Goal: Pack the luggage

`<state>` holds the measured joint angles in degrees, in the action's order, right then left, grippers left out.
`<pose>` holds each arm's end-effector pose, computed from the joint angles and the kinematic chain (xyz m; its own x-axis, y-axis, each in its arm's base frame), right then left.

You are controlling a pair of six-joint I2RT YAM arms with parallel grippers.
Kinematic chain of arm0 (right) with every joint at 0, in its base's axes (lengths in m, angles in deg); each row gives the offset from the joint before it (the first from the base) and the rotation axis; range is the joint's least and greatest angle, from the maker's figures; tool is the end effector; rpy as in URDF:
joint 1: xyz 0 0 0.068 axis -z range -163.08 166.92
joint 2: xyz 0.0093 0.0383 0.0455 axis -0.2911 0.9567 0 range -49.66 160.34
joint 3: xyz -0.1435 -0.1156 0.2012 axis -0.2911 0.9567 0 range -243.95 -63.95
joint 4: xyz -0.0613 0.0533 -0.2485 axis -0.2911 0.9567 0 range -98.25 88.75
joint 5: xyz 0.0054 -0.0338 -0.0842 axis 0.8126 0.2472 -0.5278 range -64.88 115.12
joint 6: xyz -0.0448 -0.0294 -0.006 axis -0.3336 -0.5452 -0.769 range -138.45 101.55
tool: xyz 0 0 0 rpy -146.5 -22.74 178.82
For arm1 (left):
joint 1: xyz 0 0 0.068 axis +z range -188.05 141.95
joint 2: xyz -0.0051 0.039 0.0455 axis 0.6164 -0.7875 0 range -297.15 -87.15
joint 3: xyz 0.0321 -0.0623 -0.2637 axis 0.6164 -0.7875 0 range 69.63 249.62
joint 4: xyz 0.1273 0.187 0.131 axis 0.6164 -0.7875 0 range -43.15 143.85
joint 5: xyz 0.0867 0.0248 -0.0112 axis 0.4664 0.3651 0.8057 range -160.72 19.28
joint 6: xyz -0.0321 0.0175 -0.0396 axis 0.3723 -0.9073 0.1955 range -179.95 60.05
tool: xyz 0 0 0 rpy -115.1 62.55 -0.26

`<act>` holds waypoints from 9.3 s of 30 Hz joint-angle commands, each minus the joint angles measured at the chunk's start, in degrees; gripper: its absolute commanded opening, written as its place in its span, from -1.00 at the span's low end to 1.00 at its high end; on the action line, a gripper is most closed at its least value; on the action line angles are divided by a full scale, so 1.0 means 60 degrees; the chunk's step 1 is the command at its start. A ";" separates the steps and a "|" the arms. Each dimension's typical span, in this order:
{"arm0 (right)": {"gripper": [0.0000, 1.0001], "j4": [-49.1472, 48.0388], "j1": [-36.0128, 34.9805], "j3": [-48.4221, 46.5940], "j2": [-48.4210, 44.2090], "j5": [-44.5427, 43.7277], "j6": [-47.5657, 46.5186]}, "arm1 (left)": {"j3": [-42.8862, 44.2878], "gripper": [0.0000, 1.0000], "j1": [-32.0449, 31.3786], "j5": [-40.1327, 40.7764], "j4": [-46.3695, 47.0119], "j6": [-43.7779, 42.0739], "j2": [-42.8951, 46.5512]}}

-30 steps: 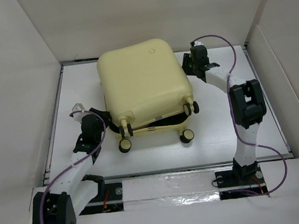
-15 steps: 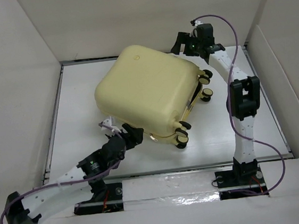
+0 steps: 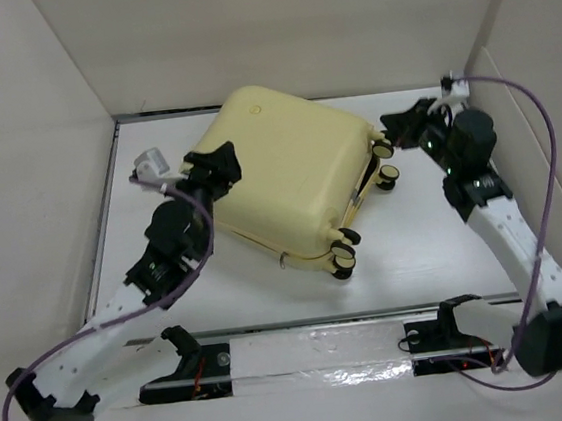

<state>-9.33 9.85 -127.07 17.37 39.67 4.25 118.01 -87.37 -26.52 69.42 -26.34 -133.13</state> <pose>0.2706 0.0427 0.3943 -0.1872 0.3532 -0.9166 -0.3209 0.8599 0.3969 0.1317 -0.1154 0.4043 0.1059 -0.7320 -0.6730 0.2041 0.6784 -0.7057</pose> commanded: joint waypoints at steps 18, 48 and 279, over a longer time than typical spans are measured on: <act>-0.73 -0.1884 -0.0653 0.4558 0.0293 -0.1898 0.0772 | 0.6980 0.37 0.8335 -0.9211 -0.3151 -0.0138 -0.9679; -0.50 0.2358 -0.1956 -0.7978 0.9892 0.2656 -0.0852 | -0.1837 0.06 0.5630 -0.7457 0.0101 0.1255 -0.4864; -1.00 -0.3615 -0.2425 0.1688 0.1147 0.4357 -0.1644 | -0.5912 -1.00 -0.1137 -0.3971 0.2796 0.4740 -0.3425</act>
<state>-6.14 -5.80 -104.22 22.81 67.97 -3.45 80.21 -84.81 -39.61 89.90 4.93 -153.19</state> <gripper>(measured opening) 0.026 0.234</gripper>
